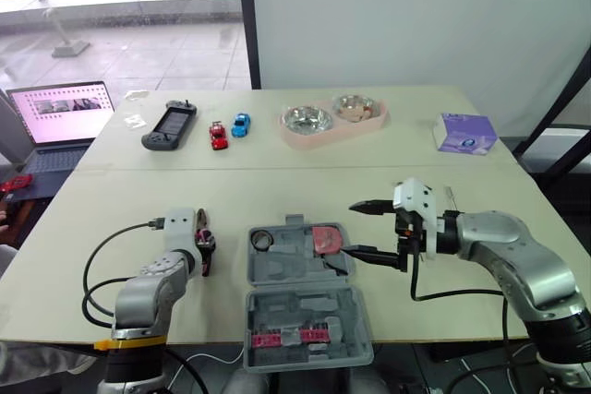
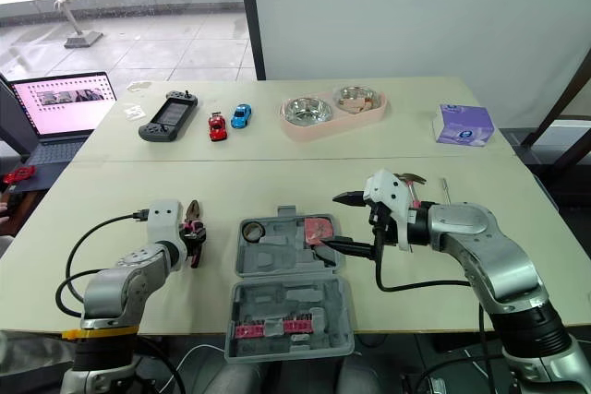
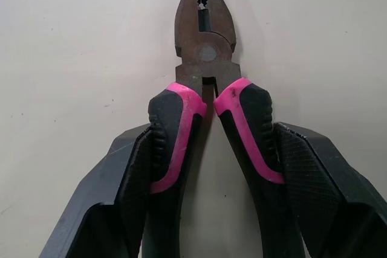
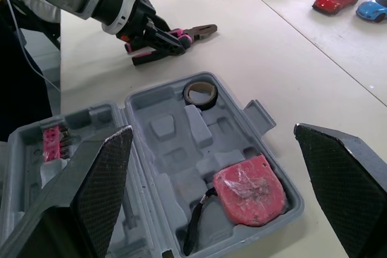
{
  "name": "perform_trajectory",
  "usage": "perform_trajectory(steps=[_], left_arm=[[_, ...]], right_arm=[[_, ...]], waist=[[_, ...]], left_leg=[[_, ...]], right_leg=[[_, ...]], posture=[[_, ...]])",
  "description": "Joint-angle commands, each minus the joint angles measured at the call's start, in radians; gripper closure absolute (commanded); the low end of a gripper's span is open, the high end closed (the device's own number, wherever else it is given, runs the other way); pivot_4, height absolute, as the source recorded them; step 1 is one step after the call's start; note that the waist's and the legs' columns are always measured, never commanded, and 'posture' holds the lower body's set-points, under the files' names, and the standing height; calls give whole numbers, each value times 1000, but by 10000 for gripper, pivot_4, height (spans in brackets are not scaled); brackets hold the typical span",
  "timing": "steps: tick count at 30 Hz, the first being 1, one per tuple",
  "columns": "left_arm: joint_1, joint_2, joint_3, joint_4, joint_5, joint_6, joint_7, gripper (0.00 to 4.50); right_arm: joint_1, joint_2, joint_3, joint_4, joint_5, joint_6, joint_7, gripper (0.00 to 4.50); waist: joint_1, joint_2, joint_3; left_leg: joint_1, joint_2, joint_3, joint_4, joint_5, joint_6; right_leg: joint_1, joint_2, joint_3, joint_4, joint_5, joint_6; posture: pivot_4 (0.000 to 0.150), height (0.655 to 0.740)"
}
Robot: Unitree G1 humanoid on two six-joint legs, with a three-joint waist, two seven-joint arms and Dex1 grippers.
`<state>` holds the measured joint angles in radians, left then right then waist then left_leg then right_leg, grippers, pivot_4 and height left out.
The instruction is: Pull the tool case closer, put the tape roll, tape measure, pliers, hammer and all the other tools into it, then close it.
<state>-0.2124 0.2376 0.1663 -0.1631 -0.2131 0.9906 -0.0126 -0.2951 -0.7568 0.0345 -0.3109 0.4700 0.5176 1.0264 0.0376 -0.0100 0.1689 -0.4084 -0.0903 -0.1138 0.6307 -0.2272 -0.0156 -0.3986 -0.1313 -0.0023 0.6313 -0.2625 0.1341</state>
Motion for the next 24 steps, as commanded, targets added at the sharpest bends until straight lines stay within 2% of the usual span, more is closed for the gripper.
perform_trajectory(steps=[1, 4, 8, 14, 18, 24], left_arm=[[21, 91, -19, -32, 3, 22, -78, 19146], [25, 215, -20, -110, -32, 59, -185, 19146], [43, 441, -70, -194, -76, 72, -385, 19146], [11, 693, -134, -242, -134, -51, -695, 19146], [-47, 773, -189, -219, -144, -161, -860, 19146], [-210, 776, -304, -125, -134, -359, -1099, 19146]], right_arm=[[-11, -3, -11, -21, -2, -4, -9, 0], [-21, -5, -16, -27, 4, 11, -12, 0], [-38, -11, 1, -40, -3, 36, -15, 0], [-95, -14, 68, -62, -65, 31, -22, 0], [-155, -12, 164, -89, -165, -11, -22, 0], [-331, 88, 392, -127, -277, 77, -24, 0]], waist=[[-3, -1, 1], [-12, -4, 2], [-24, -5, 4], [-25, -5, 5], [-26, -4, 5], [-34, -4, 6]], left_leg=[[0, 0, 0, 0, 0, 0], [-1, 1, 0, -1, 0, 0], [-3, 1, -1, -2, 0, -1], [-4, 0, 0, -2, 0, -1], [-4, 1, 0, -3, 0, -1], [-5, 1, 0, -2, 0, 0]], right_leg=[[0, 0, 0, 0, 0, 0], [-2, 1, 0, 0, 0, 0], [-5, 1, 0, 0, 0, 0], [-5, -1, 1, -1, -2, -4], [-7, -1, 1, -1, -2, -4], [-8, 0, 1, 0, -1, -2]], posture=[[1500, 7233], [1500, 7233], [1500, 7233], [1500, 7233], [1500, 7233], [1500, 7233]])
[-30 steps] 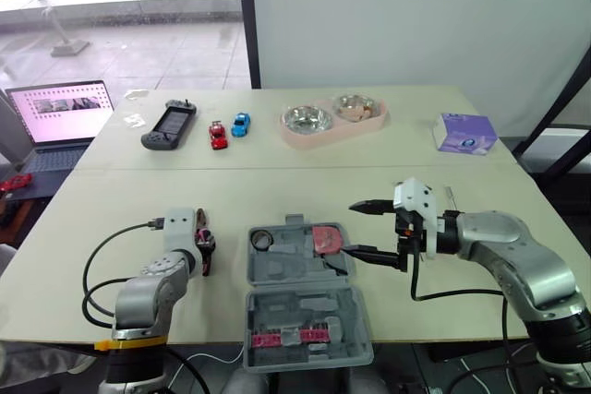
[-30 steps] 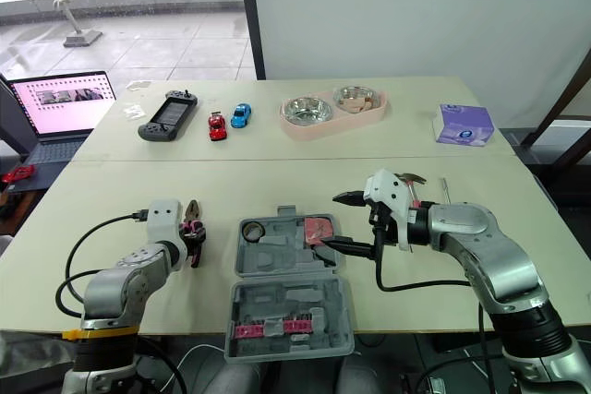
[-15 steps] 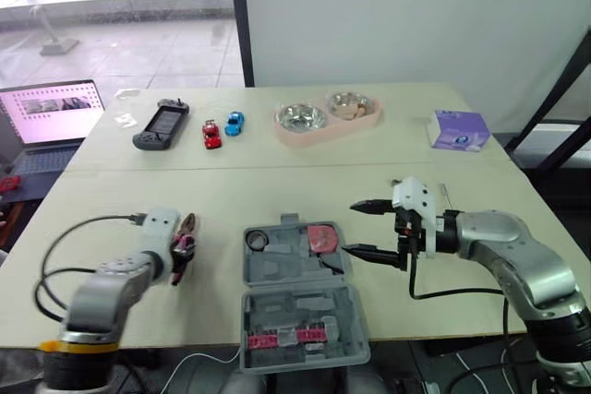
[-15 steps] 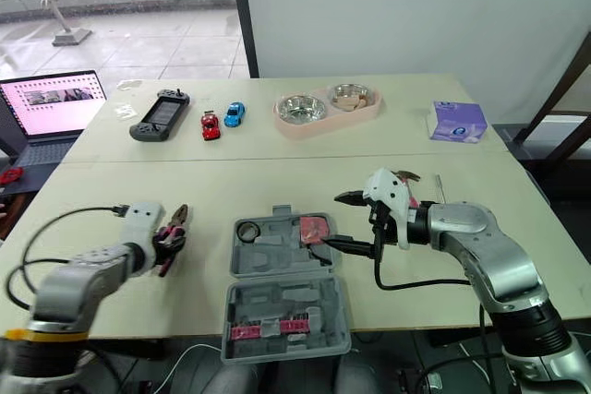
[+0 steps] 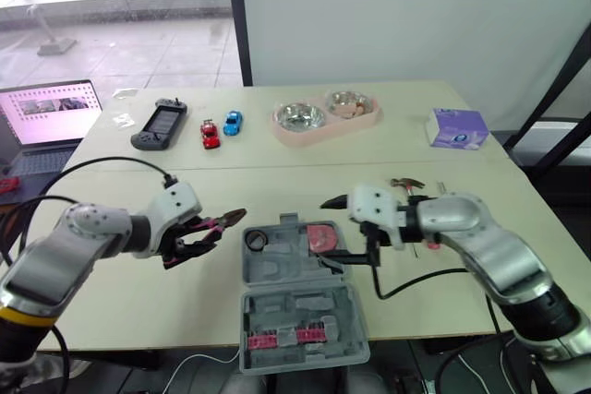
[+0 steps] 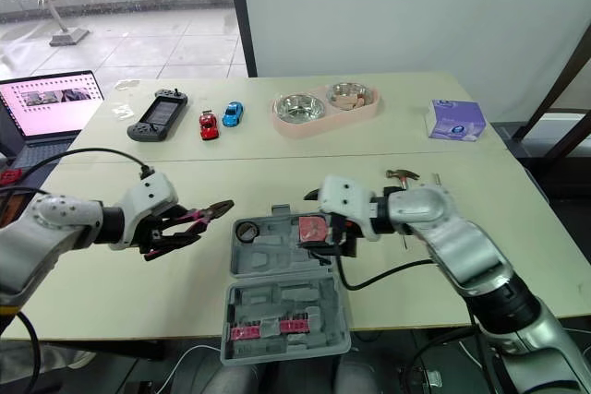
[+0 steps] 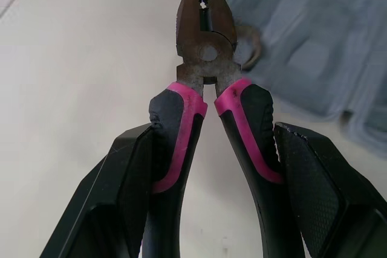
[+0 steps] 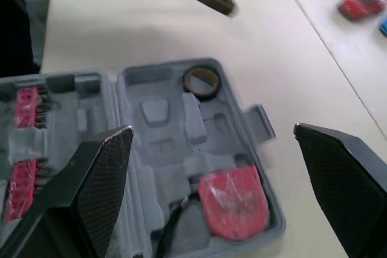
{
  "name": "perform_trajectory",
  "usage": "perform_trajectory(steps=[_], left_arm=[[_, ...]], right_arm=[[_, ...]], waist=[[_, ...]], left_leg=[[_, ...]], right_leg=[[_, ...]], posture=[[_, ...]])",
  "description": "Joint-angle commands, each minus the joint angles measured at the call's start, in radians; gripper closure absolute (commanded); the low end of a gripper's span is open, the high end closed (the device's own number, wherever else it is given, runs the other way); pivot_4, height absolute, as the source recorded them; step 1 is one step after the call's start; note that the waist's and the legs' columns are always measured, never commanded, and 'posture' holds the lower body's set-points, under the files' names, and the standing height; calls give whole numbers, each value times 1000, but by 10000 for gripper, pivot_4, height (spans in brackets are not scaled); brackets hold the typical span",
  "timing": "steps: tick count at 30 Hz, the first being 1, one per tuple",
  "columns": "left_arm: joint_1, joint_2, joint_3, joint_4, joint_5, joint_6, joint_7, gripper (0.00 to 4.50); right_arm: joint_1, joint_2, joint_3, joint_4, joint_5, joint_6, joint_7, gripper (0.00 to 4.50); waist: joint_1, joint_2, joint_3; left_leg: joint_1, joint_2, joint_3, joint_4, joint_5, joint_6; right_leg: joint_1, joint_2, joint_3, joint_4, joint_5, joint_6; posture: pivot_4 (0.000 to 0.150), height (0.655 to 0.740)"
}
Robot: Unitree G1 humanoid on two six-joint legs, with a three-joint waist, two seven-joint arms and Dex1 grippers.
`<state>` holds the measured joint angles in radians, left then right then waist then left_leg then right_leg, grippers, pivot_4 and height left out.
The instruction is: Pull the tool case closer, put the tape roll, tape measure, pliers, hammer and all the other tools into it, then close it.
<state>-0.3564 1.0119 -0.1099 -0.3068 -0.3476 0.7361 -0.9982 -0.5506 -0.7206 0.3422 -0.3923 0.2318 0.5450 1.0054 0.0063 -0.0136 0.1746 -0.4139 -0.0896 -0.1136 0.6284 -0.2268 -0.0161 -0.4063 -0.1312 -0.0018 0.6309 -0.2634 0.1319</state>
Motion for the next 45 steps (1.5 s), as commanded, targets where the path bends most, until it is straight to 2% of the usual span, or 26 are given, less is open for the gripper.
perform_trajectory(steps=[1, 5, 8, 13, 21, 28, 31, 36, 37, 45], left_arm=[[-89, -7, -40, 41, 2, -137, -145, 19146], [-170, -35, -91, 128, 17, -278, -287, 19146], [-220, -58, -129, 182, 49, -344, -346, 19146], [-288, -105, -176, 224, 93, -352, -387, 19146], [-333, -114, -228, 243, 168, -337, -420, 19146], [-350, -144, -223, 241, 178, -315, -421, 19146], [-347, -146, -219, 237, 181, -309, -420, 19146], [-344, -146, -216, 233, 181, -302, -423, 19146], [-343, -146, -215, 231, 181, -301, -423, 19146], [-340, -150, -212, 233, 183, -299, -417, 19146]], right_arm=[[-102, 76, 110, -34, -51, 67, -7, 0], [-199, 172, 188, 51, -100, 127, -27, 0], [-234, 197, 217, 87, -119, 153, -17, 0], [-259, 208, 247, 122, -144, 186, -13, 0], [-287, 233, 256, 132, -154, 247, -16, 0], [-298, 256, 262, 150, -160, 265, -21, 0], [-300, 265, 268, 165, -167, 262, -26, 8359], [-302, 280, 269, 188, -180, 255, -29, 34101], [-302, 282, 269, 189, -181, 255, -29, 35440], [-301, 293, 269, 197, -194, 251, -30, 35369]], waist=[[-4, 0, 0], [-7, 0, 0], [-13, 0, 0], [-21, -1, 0], [-28, -1, 0], [-26, -1, 1], [-29, -1, 1], [-28, -1, 1], [-27, -1, 1], [-28, -1, 1]], left_leg=[[-1, 0, 0, 0, 0, 0], [-2, 0, -1, 0, 0, 0], [-2, 0, -1, 0, 1, 0], [-3, 0, -2, 2, 1, 0], [-3, 0, -2, 2, 3, -3], [-3, 0, -2, 3, 3, -4], [-3, 0, -2, 3, 4, -4], [-3, 1, -2, 3, 4, -5], [-3, 1, -2, 3, 4, -5], [-3, 1, -2, 3, 4, -5]], right_leg=[[-1, 0, 0, 0, 1, 1], [-2, 1, 0, 1, 1, 2], [-2, 1, 0, 1, 1, 2], [-2, 3, 0, 3, 1, 2], [-7, 3, 0, 13, 1, 2], [-7, 3, 0, 15, 1, 2], [-7, 3, 1, 16, 1, 2], [-8, 4, 1, 17, 1, 2], [-8, 4, 1, 17, 1, 2], [-8, 4, 1, 17, 1, 2]], posture=[[1500, 7233], [1500, 7233], [1500, 7233], [1500, 7233], [1500, 7233], [1500, 7233], [1500, 7233], [1500, 7233], [1500, 7233], [1500, 7233]])
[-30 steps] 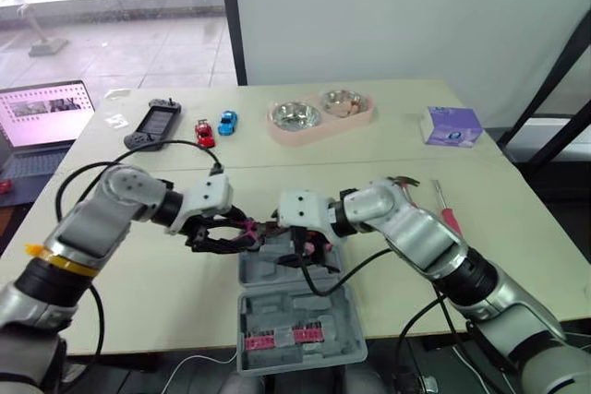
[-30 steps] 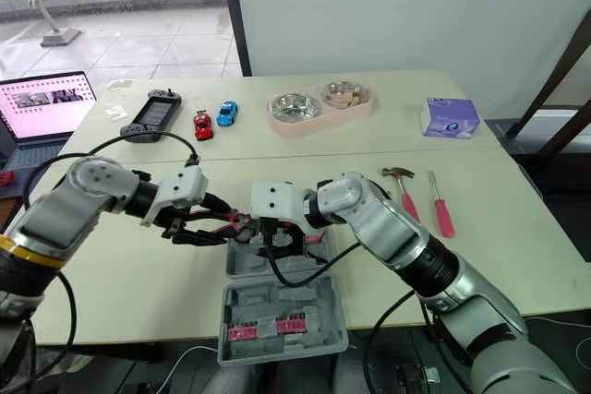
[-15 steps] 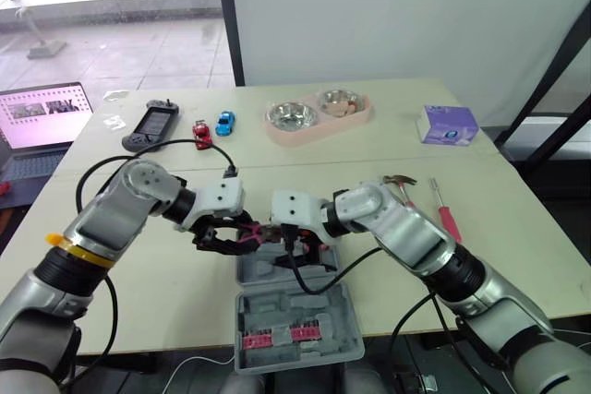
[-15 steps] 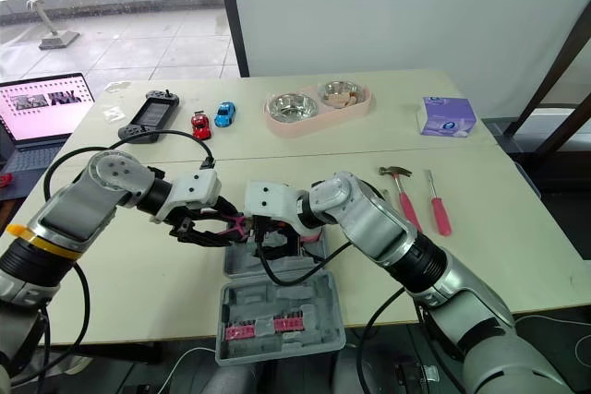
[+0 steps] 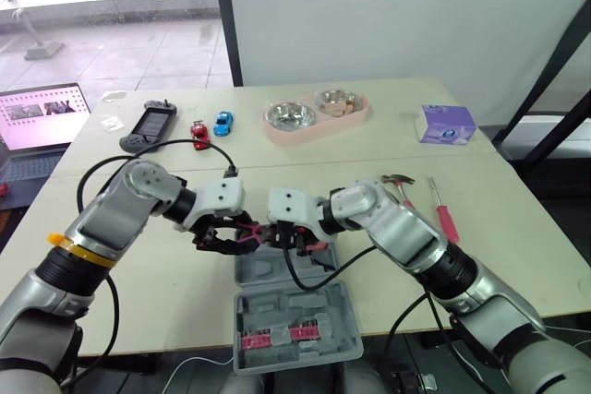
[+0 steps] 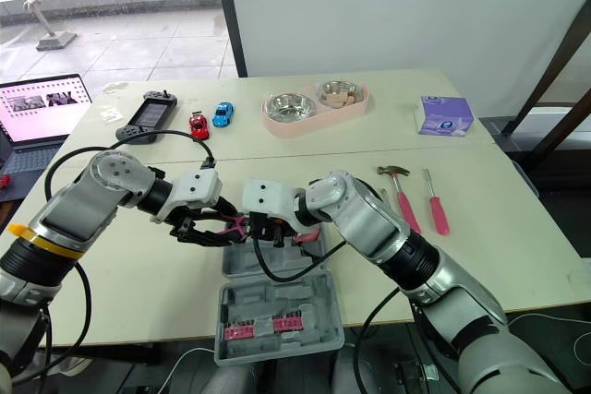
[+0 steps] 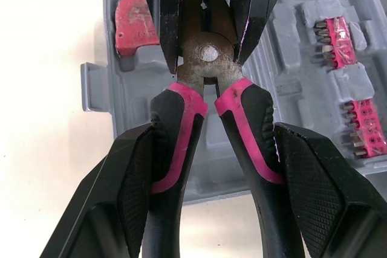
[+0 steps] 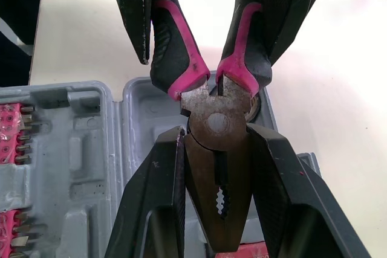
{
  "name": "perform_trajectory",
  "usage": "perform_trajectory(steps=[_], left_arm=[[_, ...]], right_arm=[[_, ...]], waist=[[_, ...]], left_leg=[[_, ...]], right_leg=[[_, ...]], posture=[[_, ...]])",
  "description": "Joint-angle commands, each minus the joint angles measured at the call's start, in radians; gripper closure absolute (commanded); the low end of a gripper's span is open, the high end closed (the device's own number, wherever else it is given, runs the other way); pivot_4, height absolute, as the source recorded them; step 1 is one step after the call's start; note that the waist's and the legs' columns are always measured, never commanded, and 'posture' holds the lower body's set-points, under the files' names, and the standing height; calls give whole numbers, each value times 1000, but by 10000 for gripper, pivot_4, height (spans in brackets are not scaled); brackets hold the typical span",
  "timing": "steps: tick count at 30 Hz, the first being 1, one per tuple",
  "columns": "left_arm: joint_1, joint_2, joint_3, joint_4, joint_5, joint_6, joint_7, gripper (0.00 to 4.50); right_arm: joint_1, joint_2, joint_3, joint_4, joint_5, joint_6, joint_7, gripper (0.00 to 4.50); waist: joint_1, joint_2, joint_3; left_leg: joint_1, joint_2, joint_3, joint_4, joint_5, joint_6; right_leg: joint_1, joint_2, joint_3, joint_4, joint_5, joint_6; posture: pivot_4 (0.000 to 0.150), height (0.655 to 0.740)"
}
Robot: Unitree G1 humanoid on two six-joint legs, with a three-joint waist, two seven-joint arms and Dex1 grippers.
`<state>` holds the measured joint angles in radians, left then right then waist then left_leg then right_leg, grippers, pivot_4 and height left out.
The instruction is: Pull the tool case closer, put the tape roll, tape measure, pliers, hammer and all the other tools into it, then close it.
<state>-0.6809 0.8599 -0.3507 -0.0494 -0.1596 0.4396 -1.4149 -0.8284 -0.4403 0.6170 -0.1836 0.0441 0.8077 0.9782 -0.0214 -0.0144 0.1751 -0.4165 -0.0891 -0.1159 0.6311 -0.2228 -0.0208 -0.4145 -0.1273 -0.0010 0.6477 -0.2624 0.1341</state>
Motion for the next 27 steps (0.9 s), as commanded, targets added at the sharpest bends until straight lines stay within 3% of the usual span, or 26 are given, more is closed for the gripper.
perform_trajectory(steps=[1, 6, 10, 11, 18, 22, 27], left_arm=[[-15, 3, 29, -25, -5, -1, 0, 19146], [-3, -1, 38, -26, -16, -4, 2, 19146], [10, -1, 60, -27, -42, 9, -2, 996], [14, 3, 69, -28, -52, 11, -6, 0], [101, 58, 218, -52, -141, 53, 22, 0], [320, 72, 420, -91, -251, 40, 48, 0], [602, -37, 637, -71, -319, -166, 78, 0]], right_arm=[[-23, 13, -5, -12, -8, -12, -3, 35369], [-16, 11, -6, -12, -9, -14, -3, 35369], [-7, -1, -6, -11, -13, -20, 0, 35369], [-3, -8, -7, -11, -13, -23, 4, 35369], [16, -78, -4, -42, -20, -40, 50, 35369], [-2, -141, 14, -61, -39, -46, 104, 35369], [-44, -186, 64, -61, -79, -45, 168, 35369]], waist=[[0, 0, 0], [0, 0, 0], [0, 0, 0], [0, 0, 0], [-5, 0, 0], [-25, 0, 0], [-22, 0, 0]], left_leg=[[0, 0, 0, 0, 0, 0], [0, 0, 0, 0, 0, 0], [0, 0, 0, 0, 0, 0], [0, 0, 0, 0, 0, 0], [0, 0, 0, 0, 0, 0], [0, 1, 0, 0, 0, 0], [0, 1, 1, -1, 0, -1]], right_leg=[[0, 0, 0, 0, 0, 0], [0, 0, 0, 0, 0, 0], [0, 0, 0, 0, 0, 0], [0, 0, 0, 0, 0, 0], [0, 0, 0, 1, 0, 0], [-1, 0, 1, 1, 0, 0], [-3, -1, 2, 1, 0, -1]], posture=[[1500, 7233], [1500, 7233], [1500, 7233], [1500, 7233], [1500, 7233], [1500, 7233], [1500, 7233]])
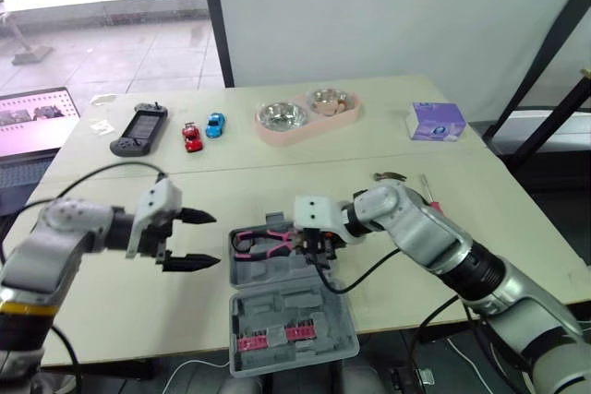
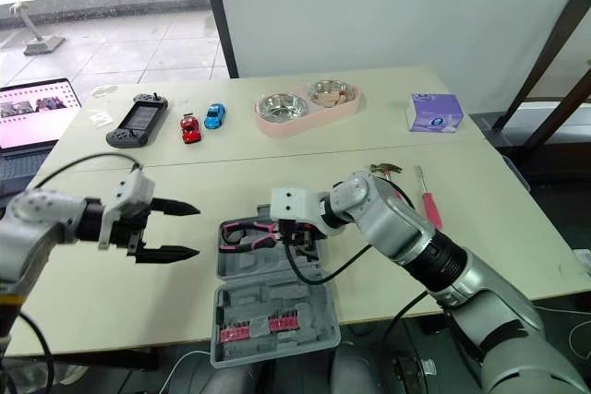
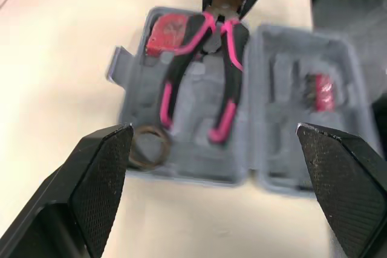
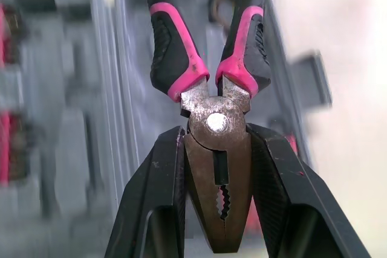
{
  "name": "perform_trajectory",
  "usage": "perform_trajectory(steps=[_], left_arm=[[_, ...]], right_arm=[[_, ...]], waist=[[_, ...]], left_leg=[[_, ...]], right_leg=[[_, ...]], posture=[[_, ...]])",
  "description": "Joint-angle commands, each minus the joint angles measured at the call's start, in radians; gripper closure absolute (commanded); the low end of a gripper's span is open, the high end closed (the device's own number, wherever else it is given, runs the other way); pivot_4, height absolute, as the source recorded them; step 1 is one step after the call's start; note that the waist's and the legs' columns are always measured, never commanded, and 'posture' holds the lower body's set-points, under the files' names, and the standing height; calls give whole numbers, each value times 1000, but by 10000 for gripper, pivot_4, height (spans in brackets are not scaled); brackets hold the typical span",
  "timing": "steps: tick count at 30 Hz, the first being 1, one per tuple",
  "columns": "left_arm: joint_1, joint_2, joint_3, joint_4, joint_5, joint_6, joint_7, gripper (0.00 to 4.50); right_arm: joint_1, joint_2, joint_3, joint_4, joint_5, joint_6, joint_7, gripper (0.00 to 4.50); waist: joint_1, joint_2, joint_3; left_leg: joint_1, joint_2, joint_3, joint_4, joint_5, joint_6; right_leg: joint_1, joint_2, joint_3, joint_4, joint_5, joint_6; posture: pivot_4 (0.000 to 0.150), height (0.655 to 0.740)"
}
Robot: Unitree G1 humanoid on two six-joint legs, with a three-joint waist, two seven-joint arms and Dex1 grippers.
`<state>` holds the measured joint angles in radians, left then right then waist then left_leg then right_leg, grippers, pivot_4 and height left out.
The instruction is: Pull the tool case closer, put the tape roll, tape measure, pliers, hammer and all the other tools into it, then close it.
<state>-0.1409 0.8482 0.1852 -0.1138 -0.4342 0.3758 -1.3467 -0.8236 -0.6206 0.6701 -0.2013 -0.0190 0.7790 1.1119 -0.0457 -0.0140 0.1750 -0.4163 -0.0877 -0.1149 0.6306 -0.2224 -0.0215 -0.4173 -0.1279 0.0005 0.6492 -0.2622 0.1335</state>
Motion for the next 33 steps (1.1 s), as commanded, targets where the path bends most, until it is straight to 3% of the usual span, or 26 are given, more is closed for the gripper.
perform_trajectory(steps=[1, 5, 10, 21, 33], left_arm=[[106, -38, 122, -11, -52, -124, 7, 0], [228, -113, 161, 4, -38, -315, 3, 0], [323, -124, 136, 23, -15, -358, 4, 0], [306, -187, 107, 68, -10, -520, 36, 0], [295, -164, 67, 86, -4, -521, 43, 0]], right_arm=[[-56, -5, 18, -40, -19, -13, 47, 35369], [-100, 23, 52, 12, -40, -1, 76, 35369], [-150, 48, 94, 85, -66, 2, 110, 35369], [-187, 105, 121, 186, -101, 2, 135, 35369], [-168, 167, 157, 247, -140, 1, 125, 35369]], waist=[[3, 0, 0], [10, 0, 0], [10, 0, 0], [5, 0, 0], [3, 0, 0]], left_leg=[[0, 0, 0, 0, 0, 0], [0, -1, 0, 0, 0, 0], [0, -1, 0, 0, 0, 0], [0, -1, 0, 0, 0, -1], [0, -1, 0, 0, 0, -1]], right_leg=[[0, 0, 0, 0, 0, 0], [-1, -2, 0, -1, 0, 0], [-3, -3, -1, -2, 1, -1], [-5, -2, -1, -1, 1, -1], [-5, -2, -1, -1, 1, -1]], posture=[[1500, 7233], [1500, 7233], [1500, 7233], [1500, 7233], [1500, 7233]])
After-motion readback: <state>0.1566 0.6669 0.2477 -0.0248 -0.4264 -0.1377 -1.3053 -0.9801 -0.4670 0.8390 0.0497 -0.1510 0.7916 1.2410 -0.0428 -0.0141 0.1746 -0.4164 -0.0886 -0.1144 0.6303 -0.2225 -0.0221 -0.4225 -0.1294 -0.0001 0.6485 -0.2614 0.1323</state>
